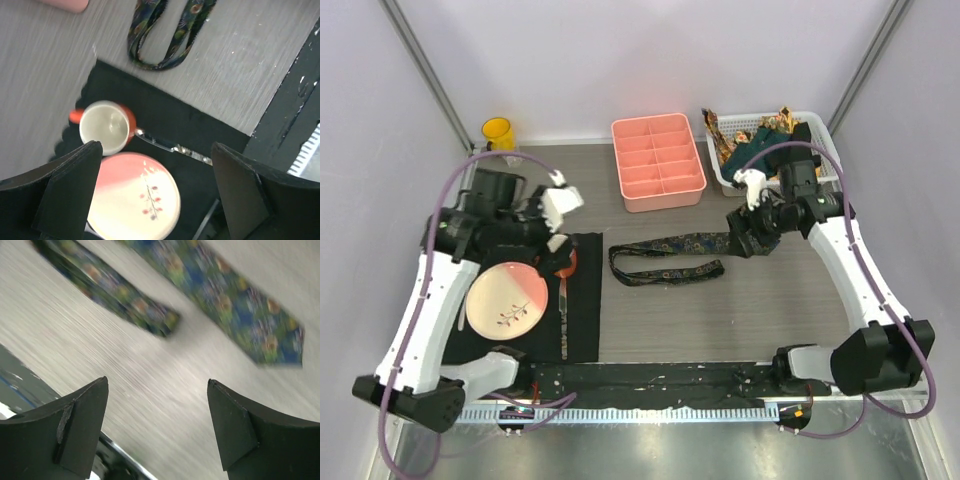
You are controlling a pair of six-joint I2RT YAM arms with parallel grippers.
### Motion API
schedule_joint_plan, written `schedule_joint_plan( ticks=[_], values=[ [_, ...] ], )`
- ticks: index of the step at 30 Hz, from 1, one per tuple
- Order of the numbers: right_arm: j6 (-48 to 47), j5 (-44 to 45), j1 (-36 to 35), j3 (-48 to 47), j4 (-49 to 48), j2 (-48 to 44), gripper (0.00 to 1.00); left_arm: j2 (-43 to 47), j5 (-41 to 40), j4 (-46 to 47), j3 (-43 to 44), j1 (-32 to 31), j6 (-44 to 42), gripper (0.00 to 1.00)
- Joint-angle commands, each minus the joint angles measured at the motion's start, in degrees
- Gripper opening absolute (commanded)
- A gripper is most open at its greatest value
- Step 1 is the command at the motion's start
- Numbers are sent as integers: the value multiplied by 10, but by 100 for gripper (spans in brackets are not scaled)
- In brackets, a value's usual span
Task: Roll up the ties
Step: Place the tie at the center of the board.
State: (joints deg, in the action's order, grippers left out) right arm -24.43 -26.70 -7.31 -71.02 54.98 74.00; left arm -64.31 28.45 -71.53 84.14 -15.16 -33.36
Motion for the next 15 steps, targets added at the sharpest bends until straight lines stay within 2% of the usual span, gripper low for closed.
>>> schedule_joint_plan(
  ticks=[1,2,4,5,8,10,13,15],
  values=[
    [-116,35,94,24,62,18,83,-41,-109,121,-1,-165,1,94],
    [-130,25,118,17,78,38,82,-82,-128,151,2,-227,2,94],
    [-148,-8,185,-5,134,59,79,-127,-171,182,20,-281,15,94],
    [-170,-21,209,-10,152,74,78,-180,-176,216,28,-322,22,94],
    [-224,-38,297,-19,209,101,77,-284,-176,283,66,-373,68,95],
    [-240,-37,354,-19,231,113,76,-342,-175,327,109,-392,101,100],
    [-260,-41,423,-26,261,140,76,-451,-167,348,201,-404,124,100],
    [-263,-43,444,-28,268,155,75,-524,-169,363,244,-407,167,100]
  ],
)
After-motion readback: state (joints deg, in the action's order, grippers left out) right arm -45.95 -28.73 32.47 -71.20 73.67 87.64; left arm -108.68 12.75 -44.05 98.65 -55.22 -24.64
